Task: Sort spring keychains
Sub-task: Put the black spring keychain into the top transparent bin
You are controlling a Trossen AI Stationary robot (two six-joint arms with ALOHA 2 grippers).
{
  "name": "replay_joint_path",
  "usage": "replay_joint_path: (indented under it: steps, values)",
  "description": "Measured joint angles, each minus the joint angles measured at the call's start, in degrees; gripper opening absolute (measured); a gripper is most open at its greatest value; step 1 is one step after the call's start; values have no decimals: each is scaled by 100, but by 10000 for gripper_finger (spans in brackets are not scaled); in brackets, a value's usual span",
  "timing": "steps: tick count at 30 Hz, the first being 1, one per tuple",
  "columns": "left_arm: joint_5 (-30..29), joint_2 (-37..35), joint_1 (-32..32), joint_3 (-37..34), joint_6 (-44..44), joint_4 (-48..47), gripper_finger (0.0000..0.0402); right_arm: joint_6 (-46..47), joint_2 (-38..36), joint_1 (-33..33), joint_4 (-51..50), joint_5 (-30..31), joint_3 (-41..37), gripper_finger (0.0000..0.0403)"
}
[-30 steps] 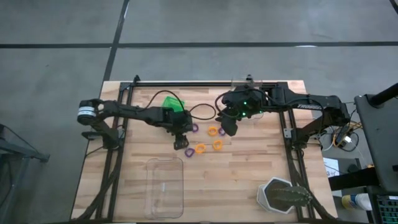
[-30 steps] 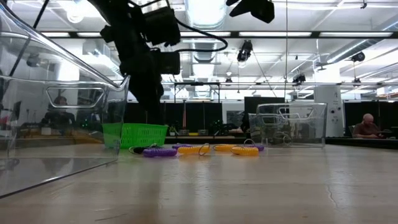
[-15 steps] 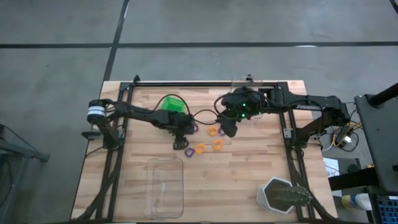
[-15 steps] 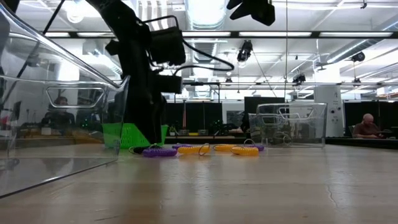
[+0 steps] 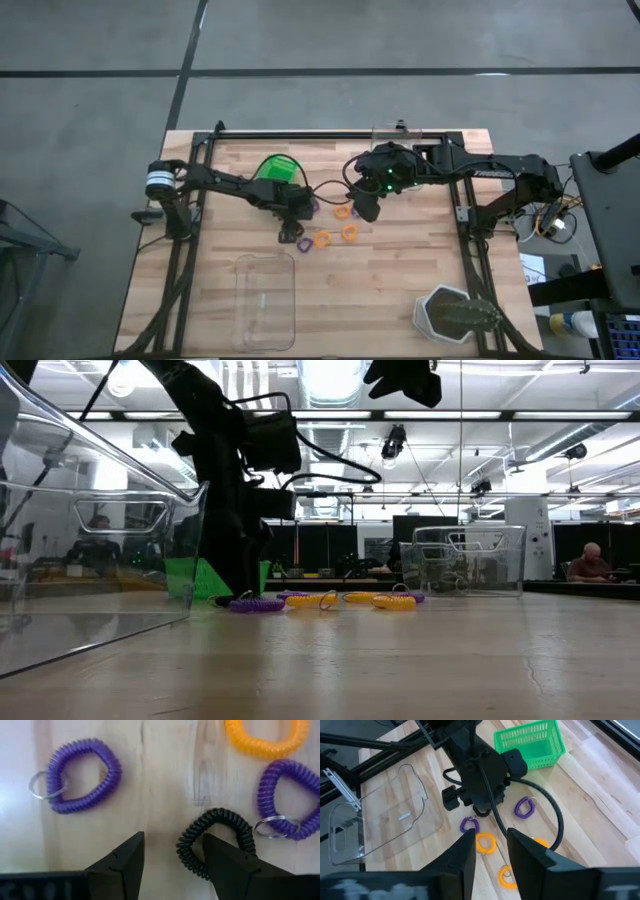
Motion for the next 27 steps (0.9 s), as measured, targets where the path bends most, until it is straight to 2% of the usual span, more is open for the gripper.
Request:
replay_joint_path:
  steps: [6,13,27]
  values:
    - [21,121,-1,17,81,7,147,-9,0,0,9,7,0,100]
    - [-38,65,3,64,-77,1,20,-9,0,0,17,25,0,100]
    - [-52,-325,13,953,-452,-551,3,71,-4,0,11,7,0,84]
